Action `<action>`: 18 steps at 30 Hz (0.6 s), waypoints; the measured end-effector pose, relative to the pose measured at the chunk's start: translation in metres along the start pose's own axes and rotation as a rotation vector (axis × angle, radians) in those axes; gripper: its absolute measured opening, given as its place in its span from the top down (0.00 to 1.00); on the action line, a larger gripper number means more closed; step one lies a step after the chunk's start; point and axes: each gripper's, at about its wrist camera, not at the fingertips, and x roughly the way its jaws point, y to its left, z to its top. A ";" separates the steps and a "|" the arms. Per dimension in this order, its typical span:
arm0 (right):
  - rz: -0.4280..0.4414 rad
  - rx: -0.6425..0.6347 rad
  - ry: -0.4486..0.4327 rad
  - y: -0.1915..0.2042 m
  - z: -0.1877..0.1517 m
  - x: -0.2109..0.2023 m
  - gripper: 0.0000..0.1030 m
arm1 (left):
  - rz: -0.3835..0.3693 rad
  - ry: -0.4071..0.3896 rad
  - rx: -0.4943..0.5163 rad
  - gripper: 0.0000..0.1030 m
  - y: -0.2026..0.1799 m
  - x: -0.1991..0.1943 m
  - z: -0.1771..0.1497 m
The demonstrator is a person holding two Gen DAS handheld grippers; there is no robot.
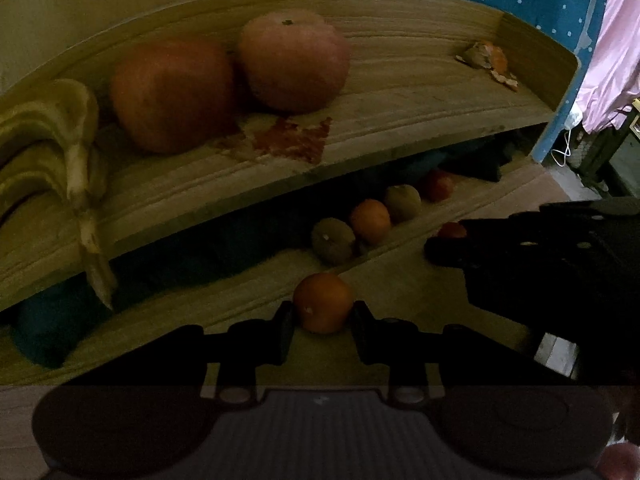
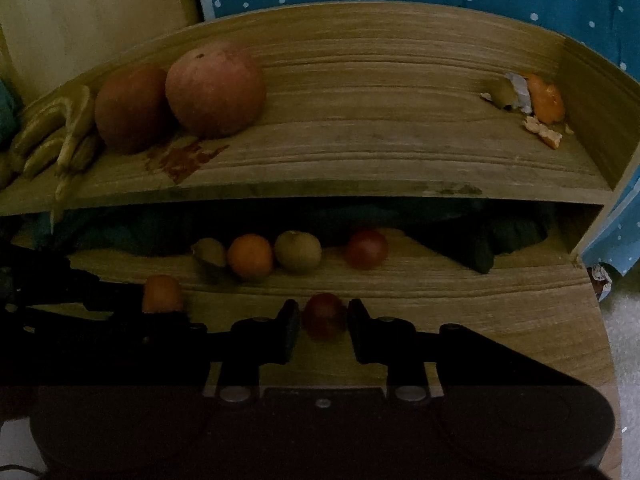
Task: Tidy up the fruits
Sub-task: 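Grasp a cherry tomato with the right tool while the left tool grasps a small orange, then carry the tomato and the orange over the metal tray beside the apples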
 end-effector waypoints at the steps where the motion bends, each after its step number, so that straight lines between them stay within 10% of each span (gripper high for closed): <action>1: 0.002 0.001 0.003 -0.003 0.004 0.003 0.76 | -0.003 0.000 0.000 0.67 0.000 -0.001 -0.001; 18: -0.013 0.029 -0.019 0.034 -0.020 -0.040 0.76 | -0.057 -0.014 0.027 0.67 0.005 -0.038 -0.025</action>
